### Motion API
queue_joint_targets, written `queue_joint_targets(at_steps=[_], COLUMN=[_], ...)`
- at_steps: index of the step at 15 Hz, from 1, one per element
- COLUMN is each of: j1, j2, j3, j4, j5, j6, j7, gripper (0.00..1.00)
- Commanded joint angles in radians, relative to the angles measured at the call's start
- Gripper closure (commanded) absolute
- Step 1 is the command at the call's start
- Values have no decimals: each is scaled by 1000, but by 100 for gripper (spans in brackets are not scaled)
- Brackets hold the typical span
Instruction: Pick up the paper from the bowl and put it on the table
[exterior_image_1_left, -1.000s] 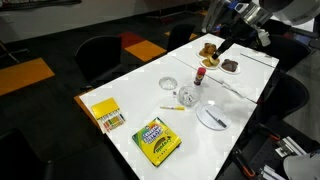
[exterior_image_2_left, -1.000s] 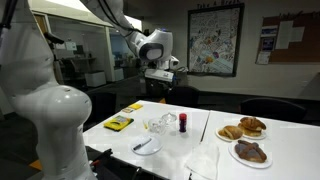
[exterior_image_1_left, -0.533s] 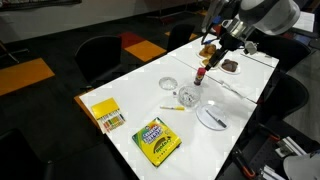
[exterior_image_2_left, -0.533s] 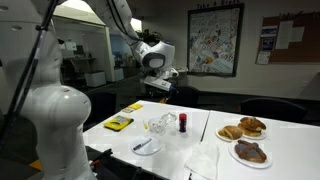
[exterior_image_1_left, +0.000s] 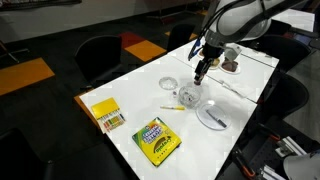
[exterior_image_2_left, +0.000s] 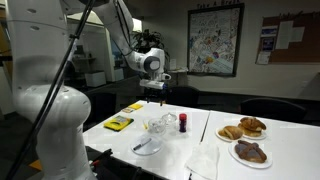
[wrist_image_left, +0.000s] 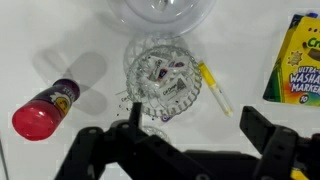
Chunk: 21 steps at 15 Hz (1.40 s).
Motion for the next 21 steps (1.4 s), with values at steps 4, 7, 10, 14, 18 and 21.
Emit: queue_joint_targets(at_steps=[4, 7, 10, 14, 18, 21], j1=[-39, -36, -21, -19, -30, -29], j2=[18, 31, 63, 100, 149, 192], j3=[41, 43, 45, 45, 54, 54], j4=[18, 25, 35, 41, 44, 46], j5=[-23, -37, -106, -189, -175, -185], j6=[-7, -2, 14, 29, 105, 180], j7=[25, 46, 156, 293, 289, 281], gripper=[0, 0, 0, 0, 0, 0])
